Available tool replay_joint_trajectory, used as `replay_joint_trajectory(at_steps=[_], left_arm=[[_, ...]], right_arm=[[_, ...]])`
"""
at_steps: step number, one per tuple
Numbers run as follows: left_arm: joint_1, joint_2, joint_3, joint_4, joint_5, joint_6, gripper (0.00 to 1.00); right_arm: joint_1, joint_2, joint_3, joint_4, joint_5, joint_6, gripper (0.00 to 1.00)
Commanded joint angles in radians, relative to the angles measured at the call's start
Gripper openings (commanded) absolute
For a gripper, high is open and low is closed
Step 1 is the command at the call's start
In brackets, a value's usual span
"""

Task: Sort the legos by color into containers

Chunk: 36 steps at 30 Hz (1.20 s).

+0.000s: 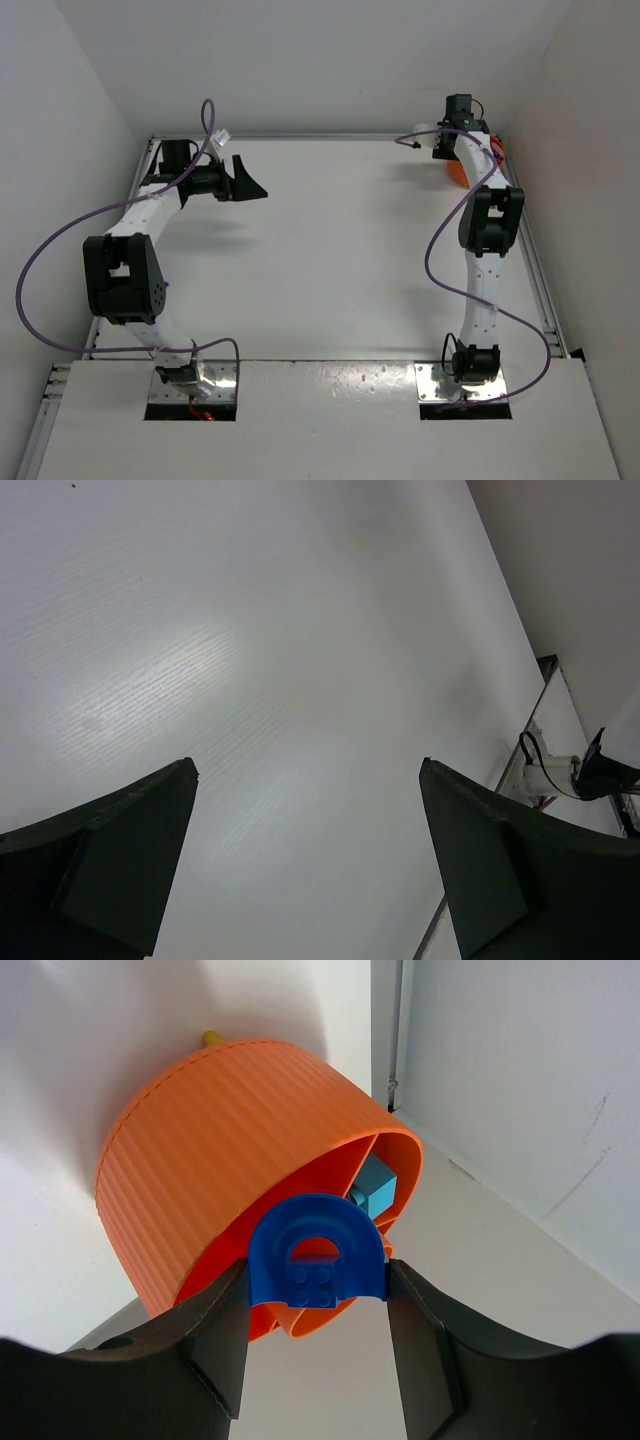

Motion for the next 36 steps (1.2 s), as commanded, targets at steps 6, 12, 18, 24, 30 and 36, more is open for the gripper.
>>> replay_joint_trajectory(at_steps=[6,12,18,24,30,36], left_arm=[[-0.004,0.01,0.005,0.028,0.014,-0.015,1.0],[-0.004,0.01,0.005,0.037,0.014,-0.024,1.0],[-0.013,0.019,0.005,0.037,0.014,-0.024,1.0],[-0.013,0.01,-0.016,0.064,0.005,-0.043,1.0],[-0.013,-0.022,-0.025,0.065,-0.033,-0.043,1.0],[0.007,-0.128,-0.054,0.045,-0.252,-0.064,1.0]], right_arm=[[-0.007,0.004,0.045,0.042,0.026,-0.017,0.44],[-0.007,-0.005,0.045,0.042,0.026,-0.017,0.5],[-0.007,-0.048,0.014,0.065,0.017,-0.017,0.61],[-0.007,-0.069,0.005,0.074,-0.001,-0.017,0.61],[-0.007,-0.123,0.005,0.085,-0.061,0.026,0.6],[0.05,-0.26,-0.027,0.048,-0.199,0.234,0.59]])
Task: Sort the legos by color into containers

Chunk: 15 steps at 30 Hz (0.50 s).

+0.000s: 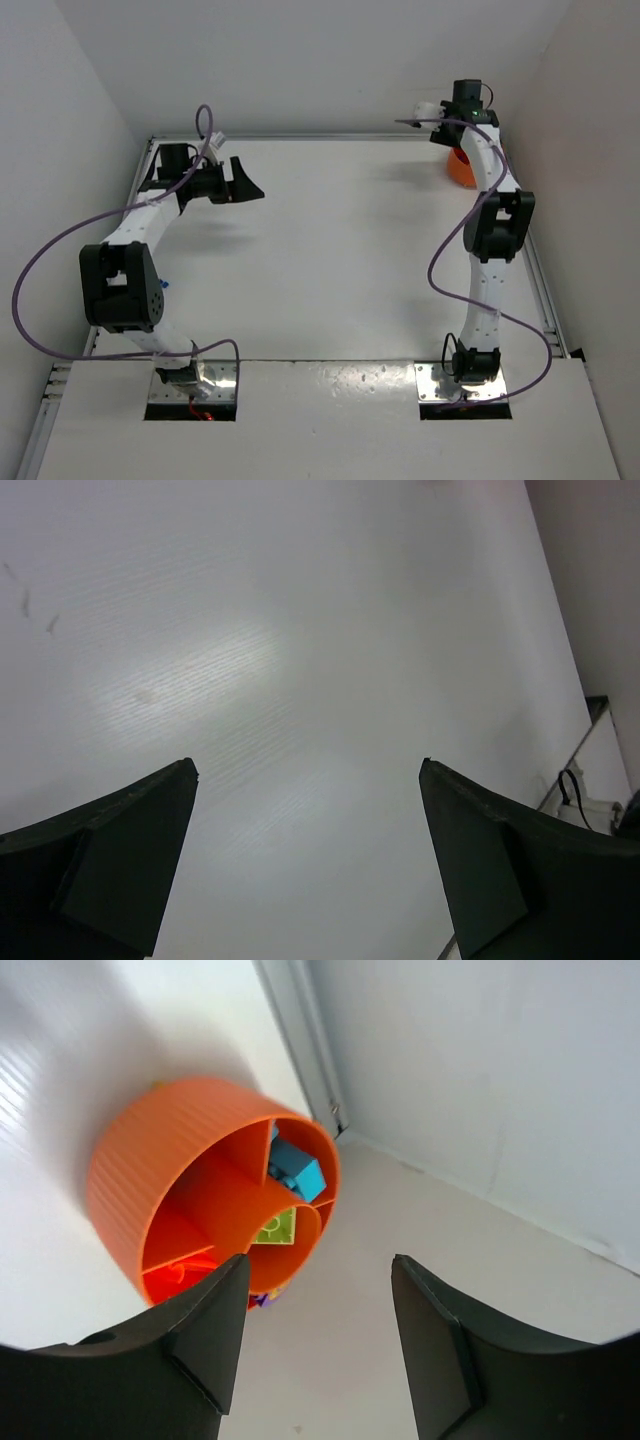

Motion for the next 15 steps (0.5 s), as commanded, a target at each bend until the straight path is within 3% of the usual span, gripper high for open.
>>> replay_joint_trajectory(at_steps=[1,3,7,10,11,13,15], left_arm=[[0.012,-0.091,0.002,-0.011,-0.166,-0.018,1.0],[0.045,-0.124,0.002,-0.083,-0.264,0.025,1.0],[0.099,-0.149,0.04,-0.257,-0.461,0.193,1.0],[0.146,-0.125,0.072,-0.433,-0.518,0.299,0.98],[0.18,-0.103,0.096,-0.521,-0.542,0.353,0.95],[0.214,-0.094,0.097,-0.58,-0.608,0.384,0.83],[0.268,-0.083,0.097,-0.642,-0.681,0.414,0.72]], right_arm=[[0.049,-0.186,-0.023,0.003,-0.152,0.194,0.59],[0.067,-0.229,-0.023,-0.031,-0.225,0.358,0.59],[0.107,-0.284,-0.07,-0.088,-0.537,0.671,0.59],[0.13,-0.339,-0.224,-0.016,-0.78,0.909,0.59],[0.13,-0.355,-0.323,0.093,-0.826,1.034,0.59],[0.17,-0.366,-0.394,0.217,-0.9,1.13,0.59],[0.196,-0.337,-0.408,0.231,-0.924,1.202,0.59]])
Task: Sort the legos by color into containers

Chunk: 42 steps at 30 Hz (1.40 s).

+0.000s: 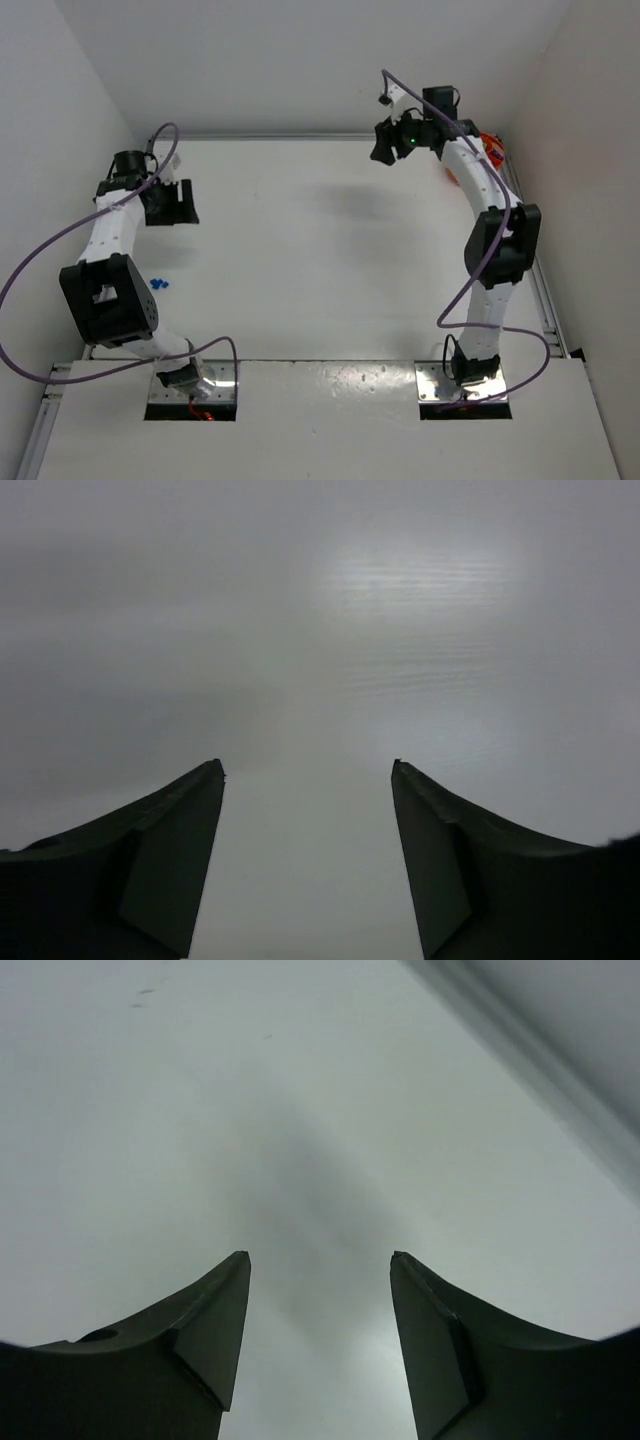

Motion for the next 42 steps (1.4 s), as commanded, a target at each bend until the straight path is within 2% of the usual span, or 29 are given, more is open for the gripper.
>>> replay_joint_trajectory(at_steps=[1,3,6,10,13,16,20,24,29,42], left_arm=[[0.074,0.016,0.02,-0.183,-0.175,0.114,0.65],[0.107,-0.026,-0.015,-0.197,-0.258,0.125,0.57],[0.117,-0.09,-0.084,-0.184,-0.36,0.135,0.53],[0.117,-0.148,-0.191,-0.157,-0.416,0.146,0.44],[0.146,-0.158,-0.265,-0.135,-0.427,0.168,0.41],[0.186,-0.147,-0.308,-0.095,-0.427,0.186,0.41],[0.239,-0.11,-0.32,-0.063,-0.393,0.227,0.49],[0.299,-0.025,-0.308,-0.042,-0.332,0.247,0.51],[0.299,0.04,-0.279,-0.032,-0.254,0.247,0.46],[0.299,0.146,-0.27,0.04,-0.223,0.238,0.46]], right_arm=[[0.053,0.052,-0.003,0.116,-0.183,0.274,0.58],[0.085,0.125,0.04,0.107,-0.194,0.32,0.58],[0.113,0.194,0.114,0.081,-0.204,0.34,0.58],[0.15,0.26,0.219,0.03,-0.184,0.341,0.58],[0.159,0.286,0.255,0.007,-0.174,0.341,0.58],[0.179,0.296,0.266,-0.002,-0.161,0.341,0.58],[0.21,0.296,0.266,-0.022,-0.14,0.321,0.58],[0.228,0.287,0.237,-0.031,-0.119,0.302,0.58],[0.228,0.277,0.236,-0.031,-0.109,0.302,0.58],[0.228,0.248,0.207,-0.041,-0.082,0.282,0.58]])
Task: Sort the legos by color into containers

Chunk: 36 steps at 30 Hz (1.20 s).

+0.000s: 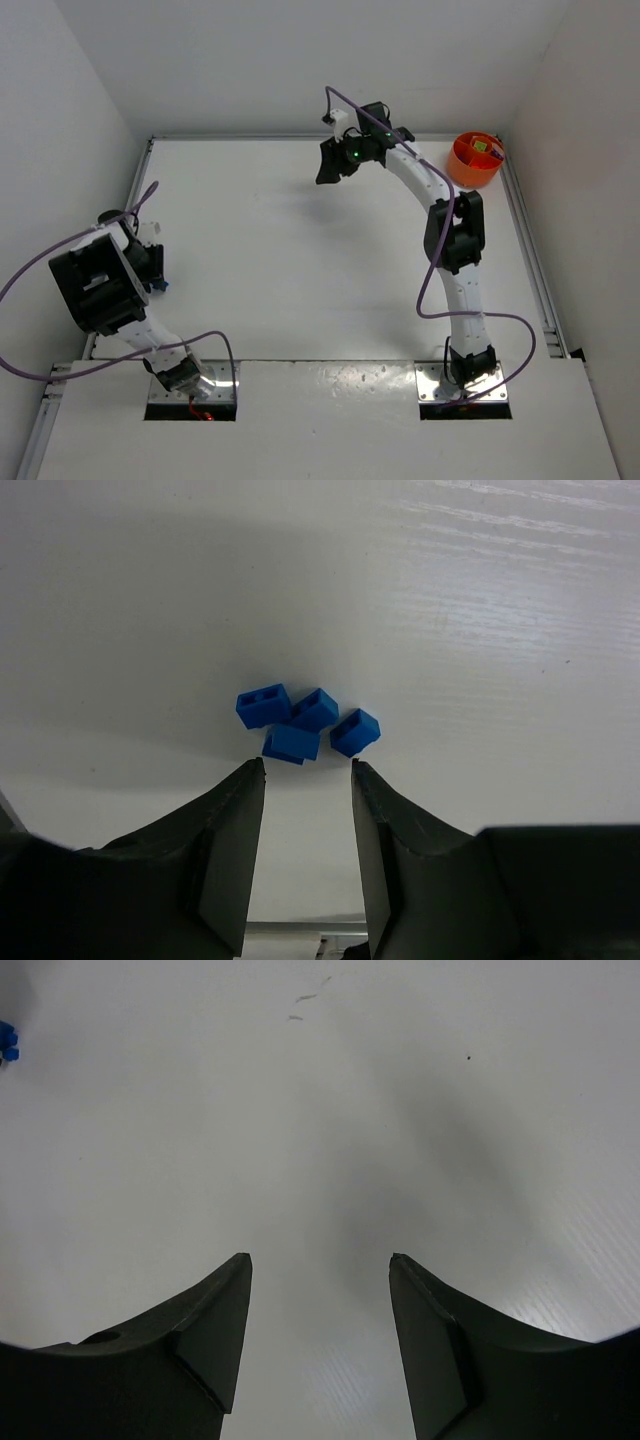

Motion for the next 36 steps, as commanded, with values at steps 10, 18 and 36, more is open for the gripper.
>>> replay_joint_trajectory(at_steps=[10,18,36], left_arm=[[0.005,0.073,0.046,0.053,0.05,-0.003,0.44],[0.005,0.102,0.046,0.082,0.069,-0.003,0.42],[-0.087,0.068,0.014,0.102,0.205,0.027,0.16]], right_arm=[[-0.001,-0.086,-0.045,-0.014,0.033,-0.046,0.58],[-0.001,-0.086,-0.054,-0.014,0.043,-0.055,0.58],[-0.001,-0.096,-0.083,-0.002,0.032,-0.046,0.54]])
